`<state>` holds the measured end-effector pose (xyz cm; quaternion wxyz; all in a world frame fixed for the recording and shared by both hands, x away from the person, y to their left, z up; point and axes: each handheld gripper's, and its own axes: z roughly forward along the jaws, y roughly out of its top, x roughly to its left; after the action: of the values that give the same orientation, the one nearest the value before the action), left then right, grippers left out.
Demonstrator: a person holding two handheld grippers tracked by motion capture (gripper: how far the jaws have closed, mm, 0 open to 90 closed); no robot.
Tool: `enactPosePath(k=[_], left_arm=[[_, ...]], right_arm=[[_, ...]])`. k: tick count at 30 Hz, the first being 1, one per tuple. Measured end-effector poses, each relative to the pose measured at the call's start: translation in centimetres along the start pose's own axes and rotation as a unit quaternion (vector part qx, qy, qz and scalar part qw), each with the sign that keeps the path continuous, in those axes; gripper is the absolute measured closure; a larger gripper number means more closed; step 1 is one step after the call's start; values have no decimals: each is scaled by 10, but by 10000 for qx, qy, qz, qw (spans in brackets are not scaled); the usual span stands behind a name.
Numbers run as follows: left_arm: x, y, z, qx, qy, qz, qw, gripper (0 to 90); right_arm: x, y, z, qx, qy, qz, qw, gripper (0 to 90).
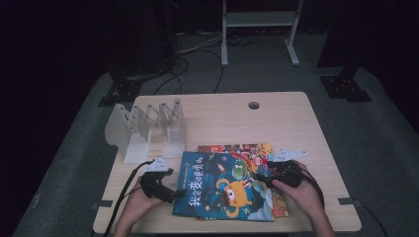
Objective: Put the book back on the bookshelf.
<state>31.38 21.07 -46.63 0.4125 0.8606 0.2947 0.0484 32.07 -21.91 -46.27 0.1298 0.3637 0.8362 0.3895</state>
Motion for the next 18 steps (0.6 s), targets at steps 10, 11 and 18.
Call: enactPosePath(k=[10,11,18], left_arm=[[1,-2,-1,8,-47,-80,10000,0],[1,-2,-1,9,-50,-86,10000,0],[2,-3,0,27,-159,-158,9997,0]], right_arm=[[-12,-22,-25,-180,-92,-148,9997,349],[-13,-26,-27,-133,-116,-164,9997,342],[-10,-39,-29,-115,65,-260,9996,340]])
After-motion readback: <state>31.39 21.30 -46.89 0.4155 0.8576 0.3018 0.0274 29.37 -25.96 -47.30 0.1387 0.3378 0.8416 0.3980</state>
